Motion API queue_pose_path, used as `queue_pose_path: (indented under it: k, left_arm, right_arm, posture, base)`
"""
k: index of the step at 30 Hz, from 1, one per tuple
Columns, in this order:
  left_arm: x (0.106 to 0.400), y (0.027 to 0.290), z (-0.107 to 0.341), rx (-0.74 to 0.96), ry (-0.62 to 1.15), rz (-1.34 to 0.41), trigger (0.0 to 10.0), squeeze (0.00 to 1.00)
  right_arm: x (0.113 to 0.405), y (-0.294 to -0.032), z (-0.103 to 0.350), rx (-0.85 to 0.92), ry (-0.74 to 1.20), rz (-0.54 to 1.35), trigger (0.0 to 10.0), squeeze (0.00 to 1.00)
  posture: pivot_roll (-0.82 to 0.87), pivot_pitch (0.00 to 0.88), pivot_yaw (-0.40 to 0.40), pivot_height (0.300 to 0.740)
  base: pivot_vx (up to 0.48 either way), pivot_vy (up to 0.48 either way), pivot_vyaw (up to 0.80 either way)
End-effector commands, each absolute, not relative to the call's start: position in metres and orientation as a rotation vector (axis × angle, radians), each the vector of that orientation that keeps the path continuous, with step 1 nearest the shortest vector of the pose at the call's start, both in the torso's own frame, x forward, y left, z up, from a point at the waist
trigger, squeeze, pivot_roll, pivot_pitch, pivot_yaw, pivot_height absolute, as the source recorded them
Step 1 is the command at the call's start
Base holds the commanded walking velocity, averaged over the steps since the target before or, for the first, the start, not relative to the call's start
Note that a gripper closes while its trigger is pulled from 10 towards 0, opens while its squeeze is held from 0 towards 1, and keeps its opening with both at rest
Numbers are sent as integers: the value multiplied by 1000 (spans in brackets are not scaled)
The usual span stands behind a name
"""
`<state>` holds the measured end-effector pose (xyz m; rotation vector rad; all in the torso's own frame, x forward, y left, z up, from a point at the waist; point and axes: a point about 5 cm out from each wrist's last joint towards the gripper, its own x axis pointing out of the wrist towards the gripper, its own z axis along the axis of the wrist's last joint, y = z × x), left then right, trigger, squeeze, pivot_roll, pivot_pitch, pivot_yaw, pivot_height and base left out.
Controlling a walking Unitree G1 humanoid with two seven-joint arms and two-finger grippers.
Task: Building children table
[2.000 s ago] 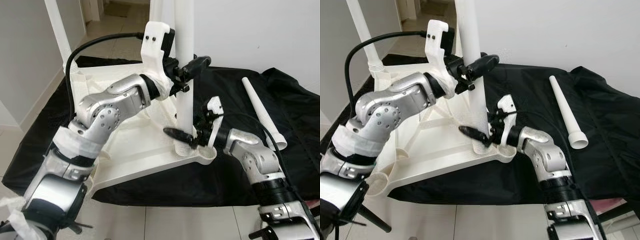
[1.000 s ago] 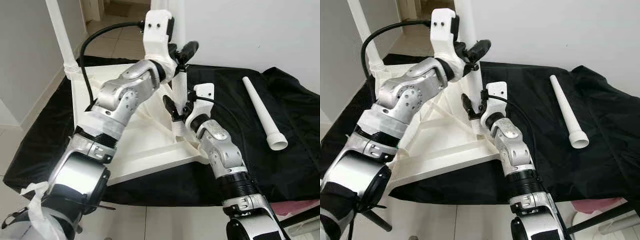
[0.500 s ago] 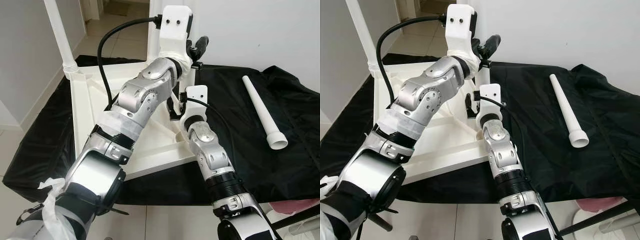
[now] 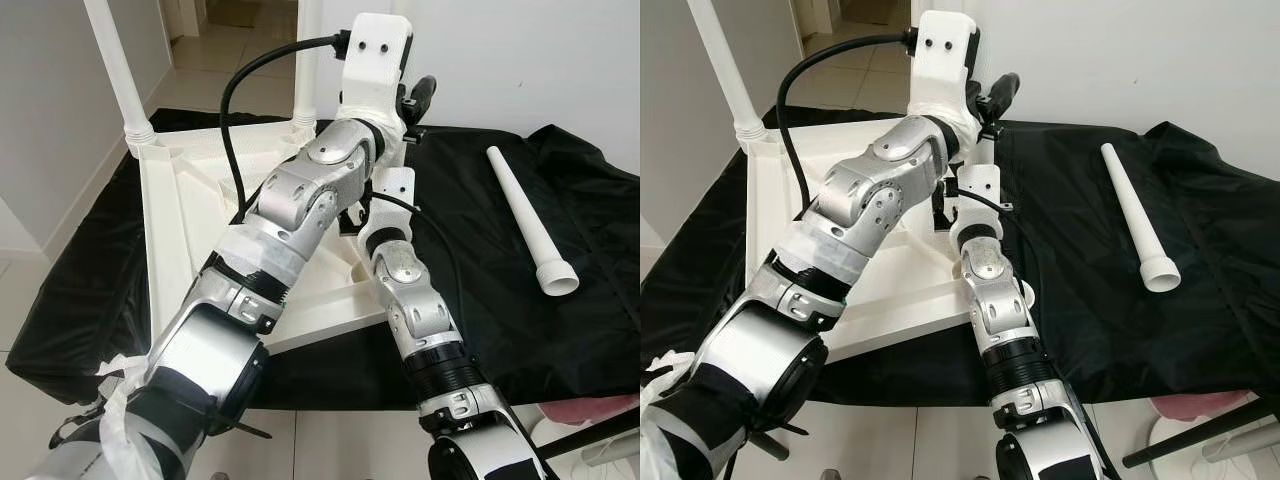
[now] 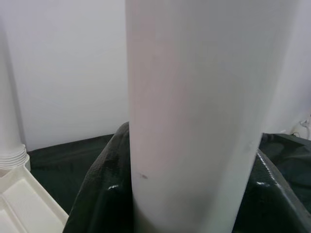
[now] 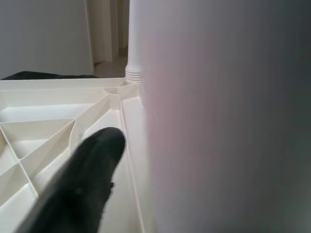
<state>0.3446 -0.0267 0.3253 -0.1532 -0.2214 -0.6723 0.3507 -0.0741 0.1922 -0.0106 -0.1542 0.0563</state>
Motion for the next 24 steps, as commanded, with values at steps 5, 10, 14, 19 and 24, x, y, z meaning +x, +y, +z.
queue_pose_path:
  k: [5, 10, 14, 19, 24]
  left_arm:
    - [341, -33, 332, -151, -240, -702, 10000, 0]
    - [341, -34, 333, -132, -250, -699, 10000, 0]
    - [341, -34, 332, -128, -254, -696, 10000, 0]
    - [334, -36, 335, -129, -310, -763, 10000, 1000]
    - [329, -37, 336, -132, -332, -820, 10000, 1000]
  right_arm:
    - [353, -77, 192, -3, -155, 29, 0, 0]
    - [352, -85, 191, 8, -156, -15, 0, 0]
    - [351, -87, 191, 18, -159, -30, 0, 0]
    - [352, -94, 192, 65, -143, -52, 10000, 0]
    - [355, -99, 194, 77, -136, -68, 10000, 0]
  posture:
    - [-13, 0, -23, 740]
    - [-15, 0, -23, 740]
    - [-15, 0, -24, 740]
    - [-13, 0, -26, 740]
    - [-12, 0, -27, 740]
  base:
    - [0, 0, 0]
    - [0, 0, 0]
    - [0, 0, 0]
    - [0, 0, 0]
    - [0, 0, 0]
